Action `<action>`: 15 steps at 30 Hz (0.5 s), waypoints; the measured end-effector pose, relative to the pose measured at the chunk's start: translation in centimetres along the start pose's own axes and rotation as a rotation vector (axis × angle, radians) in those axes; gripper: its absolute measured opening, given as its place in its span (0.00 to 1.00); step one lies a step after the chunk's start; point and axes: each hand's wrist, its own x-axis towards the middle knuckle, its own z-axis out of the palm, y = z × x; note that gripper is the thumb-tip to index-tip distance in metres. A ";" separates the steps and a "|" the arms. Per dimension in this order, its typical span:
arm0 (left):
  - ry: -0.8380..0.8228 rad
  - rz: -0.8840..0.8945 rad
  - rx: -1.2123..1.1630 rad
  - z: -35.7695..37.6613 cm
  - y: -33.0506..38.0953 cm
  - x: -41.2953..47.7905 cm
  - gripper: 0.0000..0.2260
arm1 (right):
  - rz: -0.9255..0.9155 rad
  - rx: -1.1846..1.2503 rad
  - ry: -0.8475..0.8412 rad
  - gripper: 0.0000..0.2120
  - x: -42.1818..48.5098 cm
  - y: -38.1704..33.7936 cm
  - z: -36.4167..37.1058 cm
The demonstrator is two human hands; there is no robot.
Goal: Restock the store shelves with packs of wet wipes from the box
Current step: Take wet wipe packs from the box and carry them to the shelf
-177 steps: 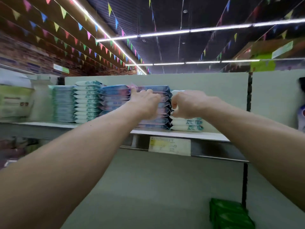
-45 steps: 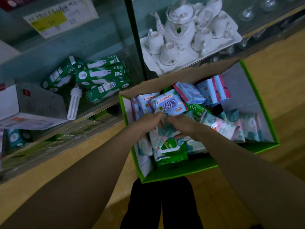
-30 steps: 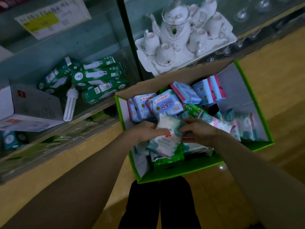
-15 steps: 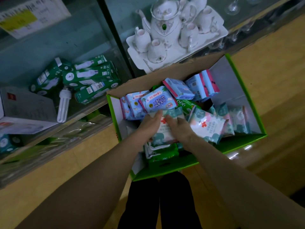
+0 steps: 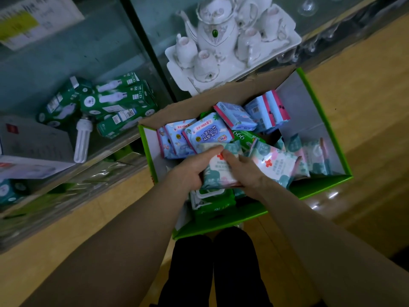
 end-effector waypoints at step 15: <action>0.106 0.028 0.020 0.6 3.2 -1.9 0.13 | 0.046 0.057 0.096 0.23 -1.1 -4.5 -4.3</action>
